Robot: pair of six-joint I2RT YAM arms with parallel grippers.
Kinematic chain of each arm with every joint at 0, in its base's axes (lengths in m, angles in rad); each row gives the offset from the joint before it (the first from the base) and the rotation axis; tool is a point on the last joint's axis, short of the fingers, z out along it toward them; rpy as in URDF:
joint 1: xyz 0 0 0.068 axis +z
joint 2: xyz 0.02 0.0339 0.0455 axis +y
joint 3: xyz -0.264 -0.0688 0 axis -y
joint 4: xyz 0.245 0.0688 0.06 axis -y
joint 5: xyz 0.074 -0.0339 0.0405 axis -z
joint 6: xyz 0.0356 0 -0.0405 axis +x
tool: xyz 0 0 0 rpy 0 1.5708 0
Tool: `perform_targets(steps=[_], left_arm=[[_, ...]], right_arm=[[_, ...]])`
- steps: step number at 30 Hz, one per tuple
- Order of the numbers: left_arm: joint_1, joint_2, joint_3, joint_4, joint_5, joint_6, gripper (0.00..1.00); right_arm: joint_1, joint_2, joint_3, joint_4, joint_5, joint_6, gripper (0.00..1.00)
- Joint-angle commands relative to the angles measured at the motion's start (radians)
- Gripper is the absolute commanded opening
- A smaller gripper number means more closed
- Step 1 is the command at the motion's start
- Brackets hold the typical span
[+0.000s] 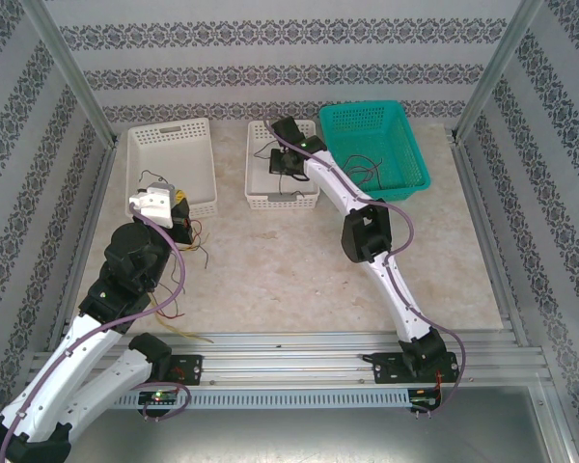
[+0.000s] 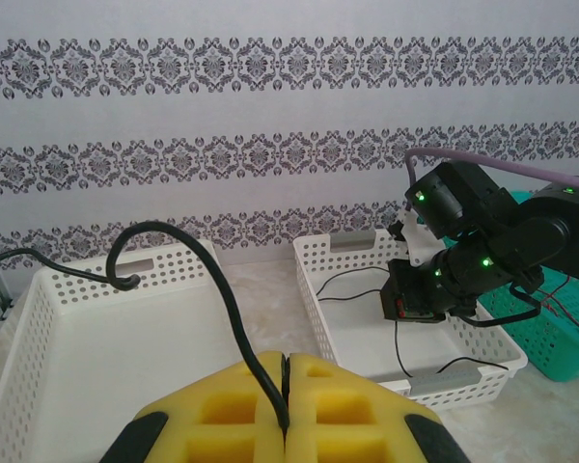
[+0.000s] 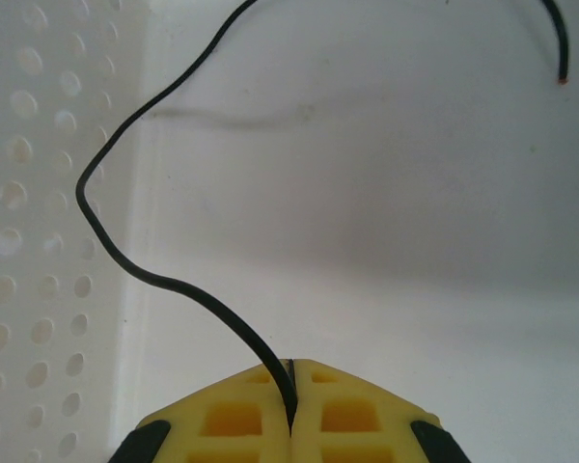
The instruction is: Untangle the cables
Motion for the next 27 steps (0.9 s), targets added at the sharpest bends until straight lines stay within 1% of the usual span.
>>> perform_targets(steps=[1, 4, 6, 11, 16, 21, 23, 27], left_arm=[[0.008, -0.005, -0.005, 0.034, 0.007, -0.019, 0.00], [0.008, -0.005, -0.004, 0.033, 0.004, -0.019, 0.00], [0.008, -0.006, -0.004, 0.033, 0.003, -0.018, 0.00], [0.008, -0.006, -0.004, 0.034, 0.003, -0.018, 0.00], [0.008, -0.007, -0.006, 0.034, 0.005, -0.017, 0.00], [0.007, -0.008, -0.005, 0.032, 0.006, -0.019, 0.00], [0.007, -0.009, -0.005, 0.032, 0.008, -0.020, 0.00], [0.007, -0.012, -0.006, 0.032, 0.008, -0.019, 0.00]], right_arm=[[-0.008, 0.025, 0.039, 0.006, -0.051, -0.016, 0.00], [-0.011, 0.026, 0.039, 0.043, -0.104, -0.004, 0.05], [-0.010, 0.018, 0.040, 0.060, -0.117, 0.004, 0.09], [-0.005, -0.015, 0.041, 0.100, -0.116, -0.009, 0.28], [-0.003, -0.064, 0.039, 0.091, -0.059, -0.037, 0.47], [0.011, -0.166, 0.004, 0.113, 0.007, -0.098, 0.57], [0.025, -0.214, -0.025, 0.133, 0.065, -0.147, 0.63], [0.037, -0.250, -0.025, 0.117, 0.133, -0.202, 0.67]])
